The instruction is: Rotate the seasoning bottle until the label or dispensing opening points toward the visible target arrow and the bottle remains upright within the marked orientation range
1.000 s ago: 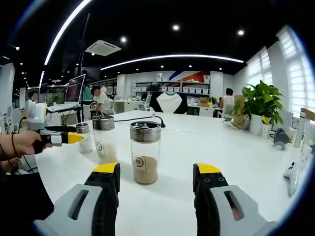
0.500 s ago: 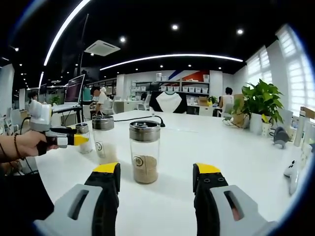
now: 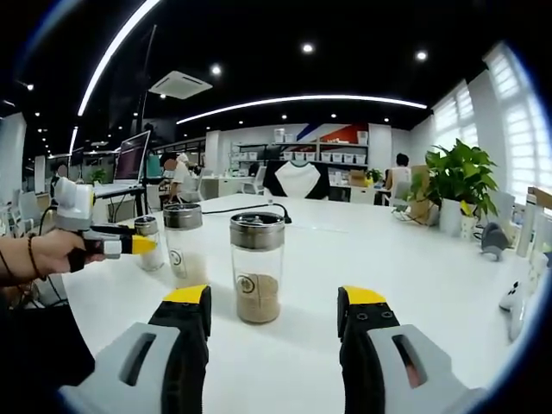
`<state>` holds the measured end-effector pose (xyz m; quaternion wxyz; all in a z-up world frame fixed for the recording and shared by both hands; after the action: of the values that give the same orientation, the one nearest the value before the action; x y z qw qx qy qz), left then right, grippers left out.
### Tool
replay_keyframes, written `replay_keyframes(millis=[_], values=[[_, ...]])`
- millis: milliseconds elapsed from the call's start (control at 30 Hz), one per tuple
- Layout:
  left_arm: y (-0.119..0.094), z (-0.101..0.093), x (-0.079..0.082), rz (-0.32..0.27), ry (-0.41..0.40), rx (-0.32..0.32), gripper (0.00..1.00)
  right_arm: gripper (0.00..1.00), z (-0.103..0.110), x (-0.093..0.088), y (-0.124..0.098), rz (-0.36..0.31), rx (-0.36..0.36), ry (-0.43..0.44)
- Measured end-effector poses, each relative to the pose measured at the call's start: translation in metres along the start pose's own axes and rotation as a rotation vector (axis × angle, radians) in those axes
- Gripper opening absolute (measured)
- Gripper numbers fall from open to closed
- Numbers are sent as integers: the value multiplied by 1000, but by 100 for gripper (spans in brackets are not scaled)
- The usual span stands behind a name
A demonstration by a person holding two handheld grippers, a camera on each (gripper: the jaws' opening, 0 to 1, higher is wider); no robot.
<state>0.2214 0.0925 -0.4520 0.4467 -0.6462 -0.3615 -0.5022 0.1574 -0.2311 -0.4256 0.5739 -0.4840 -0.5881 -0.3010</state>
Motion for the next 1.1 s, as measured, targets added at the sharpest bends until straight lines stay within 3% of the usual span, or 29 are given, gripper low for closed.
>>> replay_keyframes(millis=[433,1100], values=[[3,8,-2,0,0,-49,33,59,0,2,-2,-14,-3,2],[5,24,-5,-6,23,-251,33,59,5,1,-2,-12,2,-6]])
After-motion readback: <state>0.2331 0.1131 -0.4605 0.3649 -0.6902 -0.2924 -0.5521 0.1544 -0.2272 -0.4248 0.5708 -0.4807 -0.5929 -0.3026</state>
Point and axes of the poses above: the point that each gripper's makers call its tool centre point, and the gripper's own axes: y roughly forward along the fingers, z roughly to its left, x roughly out of its top, the point moved 10 cm from there along -y, roughly backward along the fingers, and after that the axes turned 7 degrees about -y, right-handed, at the moved point
